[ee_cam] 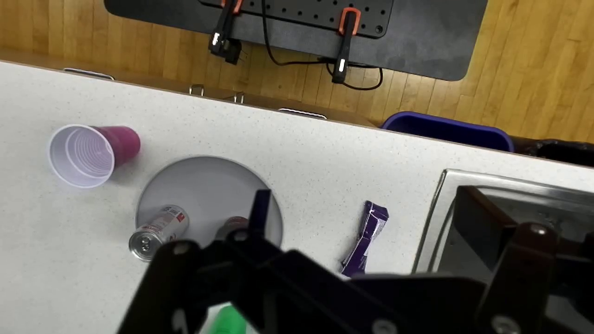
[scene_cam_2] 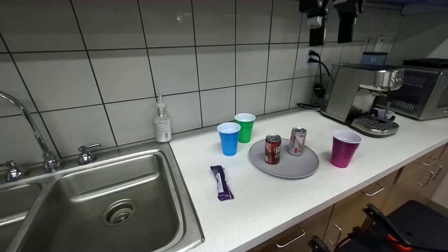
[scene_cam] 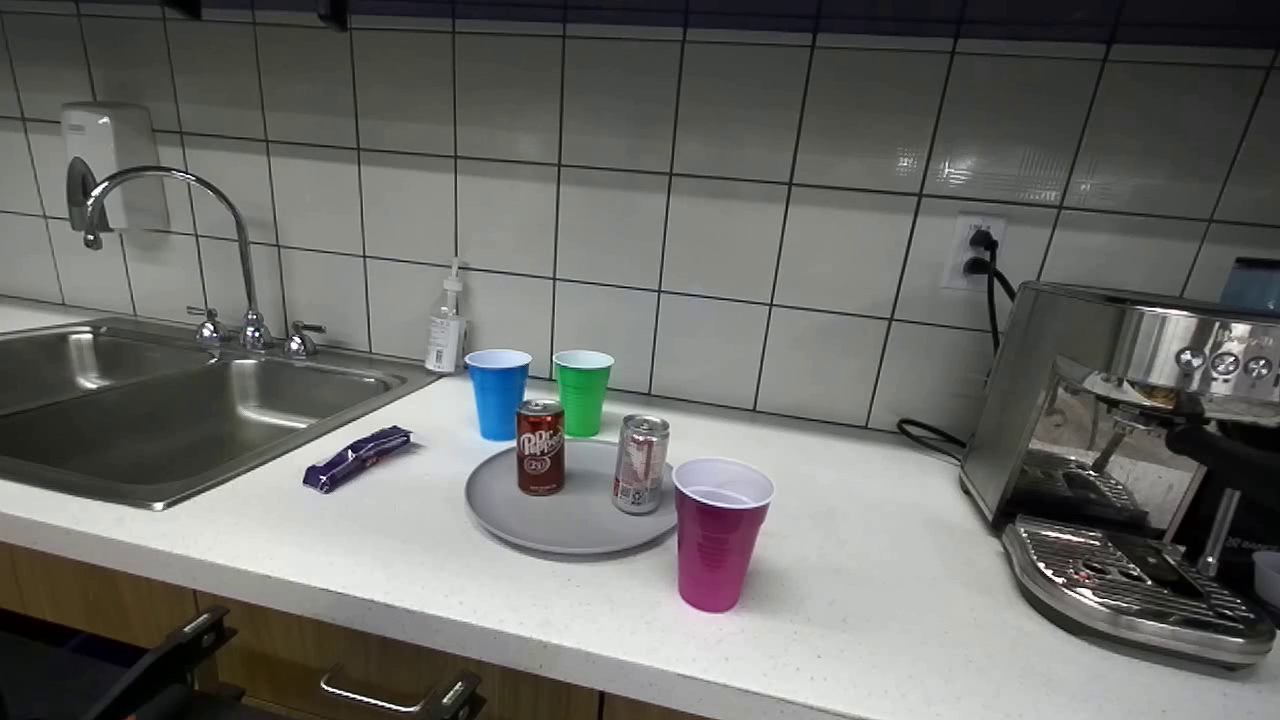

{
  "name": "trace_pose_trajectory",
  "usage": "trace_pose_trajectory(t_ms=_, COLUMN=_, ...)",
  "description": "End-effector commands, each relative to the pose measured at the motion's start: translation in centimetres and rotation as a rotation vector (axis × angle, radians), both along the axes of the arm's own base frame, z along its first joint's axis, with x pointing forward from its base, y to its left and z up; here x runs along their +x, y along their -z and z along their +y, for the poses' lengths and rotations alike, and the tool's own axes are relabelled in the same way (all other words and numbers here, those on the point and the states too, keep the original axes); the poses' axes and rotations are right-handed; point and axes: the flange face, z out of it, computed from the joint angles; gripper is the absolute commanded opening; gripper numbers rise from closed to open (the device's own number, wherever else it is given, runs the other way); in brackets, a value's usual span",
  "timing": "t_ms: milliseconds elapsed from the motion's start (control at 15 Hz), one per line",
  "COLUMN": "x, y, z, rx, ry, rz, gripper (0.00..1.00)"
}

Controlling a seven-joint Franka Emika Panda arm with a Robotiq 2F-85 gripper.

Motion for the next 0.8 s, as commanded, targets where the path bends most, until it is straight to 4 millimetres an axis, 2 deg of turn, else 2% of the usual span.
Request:
trace_pose_trajectory(t_ms=0, x=-0.8, y=1.1, z=0.5, rx=-0.022, ry=-0.031, rz=0.019, gripper=1.00)
trace_pose_trajectory(t_ms=467, x=-1.9, y=4.8, z=1.4, rx=-0.058, ry=-0.053, rz=0.051, gripper=1.00)
trace_pose_trajectory(t_ms=733, x=-1.7, y=7.4, z=1.4, rx=-0.090, ry=-0.048, rz=0.036, gripper=1.00)
